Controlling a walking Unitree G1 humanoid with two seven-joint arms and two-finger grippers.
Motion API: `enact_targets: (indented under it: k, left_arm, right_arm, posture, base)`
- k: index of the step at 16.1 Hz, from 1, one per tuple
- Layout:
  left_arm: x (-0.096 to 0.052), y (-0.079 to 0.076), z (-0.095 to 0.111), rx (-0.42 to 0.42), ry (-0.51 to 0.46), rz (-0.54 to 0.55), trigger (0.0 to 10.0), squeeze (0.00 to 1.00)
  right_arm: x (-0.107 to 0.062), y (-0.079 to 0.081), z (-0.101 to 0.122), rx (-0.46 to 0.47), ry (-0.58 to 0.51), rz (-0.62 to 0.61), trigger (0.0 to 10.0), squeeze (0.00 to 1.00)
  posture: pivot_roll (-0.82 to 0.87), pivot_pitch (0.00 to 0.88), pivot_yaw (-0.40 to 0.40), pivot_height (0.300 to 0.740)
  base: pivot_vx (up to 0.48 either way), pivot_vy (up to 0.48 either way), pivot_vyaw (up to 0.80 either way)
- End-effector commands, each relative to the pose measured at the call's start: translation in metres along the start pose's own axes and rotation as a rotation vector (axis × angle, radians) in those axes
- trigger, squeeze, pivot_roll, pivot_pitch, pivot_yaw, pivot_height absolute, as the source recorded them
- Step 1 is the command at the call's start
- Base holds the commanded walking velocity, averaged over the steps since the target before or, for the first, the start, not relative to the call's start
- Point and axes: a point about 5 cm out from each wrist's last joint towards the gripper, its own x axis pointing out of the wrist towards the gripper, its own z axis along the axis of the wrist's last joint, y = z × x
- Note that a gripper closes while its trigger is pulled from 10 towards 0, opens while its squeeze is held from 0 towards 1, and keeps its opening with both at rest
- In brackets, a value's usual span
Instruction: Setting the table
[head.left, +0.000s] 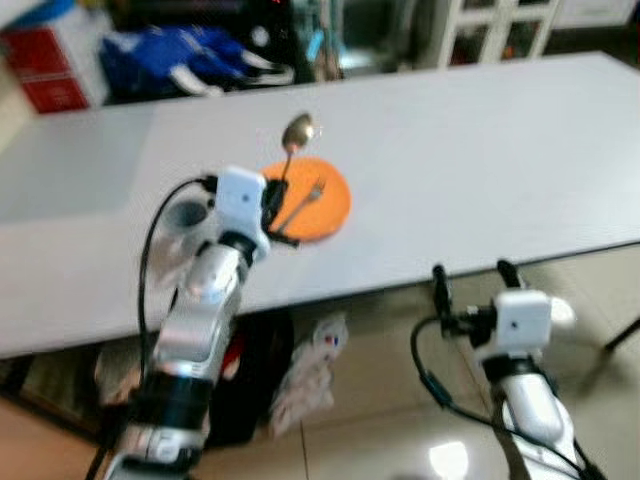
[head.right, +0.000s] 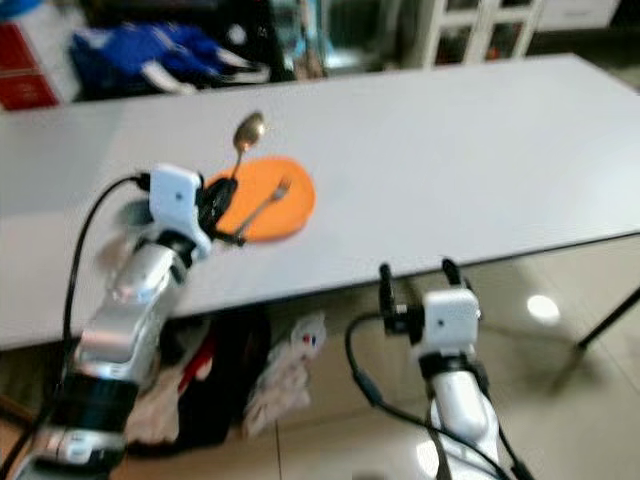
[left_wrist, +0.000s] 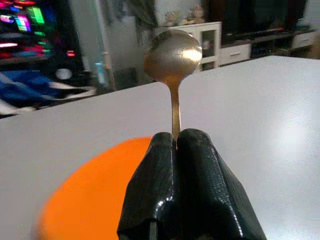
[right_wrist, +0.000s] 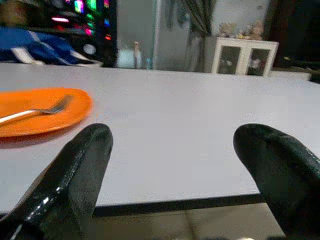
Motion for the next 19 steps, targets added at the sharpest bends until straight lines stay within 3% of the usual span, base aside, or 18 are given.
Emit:
enact_targets:
  k: [1, 7, 14, 17, 19]
  left_arm:
    - [0.005, -0.006, 0.007, 0.000, -0.028, -0.024, 0.0, 0.00]
    - [0.004, -0.005, 0.009, 0.003, -0.029, -0.042, 0.0, 0.00]
    - [0.002, -0.009, 0.010, 0.039, -0.011, -0.087, 0.0, 0.00]
    - [0.002, -0.002, 0.020, 0.083, 0.007, -0.130, 0.0, 0.00]
    - [0.003, 0.012, 0.034, 0.158, 0.079, -0.199, 0.0, 0.00]
  right_arm:
    - [-0.001, -0.004, 0.000, -0.016, 0.001, -0.012, 10.0, 0.00]
    - [-0.001, -0.003, 0.000, -0.012, 0.004, -0.010, 10.0, 0.00]
    - [-0.002, -0.002, -0.001, -0.012, 0.005, -0.004, 10.0, 0.00]
    - [-0.003, -0.003, -0.001, -0.015, 0.007, -0.003, 10.0, 0.00]
    - [-0.004, -0.003, -0.003, -0.014, 0.016, -0.001, 10.0, 0.00]
  posture:
    - [-0.15, 0.004, 0.063, 0.736]
    - [-0.14, 0.007, 0.063, 0.736]
    - [-0.14, 0.002, 0.065, 0.736]
    - [-0.14, 0.001, 0.067, 0.736]
    - [-0.13, 0.000, 0.067, 0.736]
  base:
    - [0.446, 0.000, 0.00]
    - [0.423, 0.000, 0.00]
    - [0.000, 0.000, 0.00]
    - [0.000, 0.000, 0.00]
    - [0.000, 0.000, 0.00]
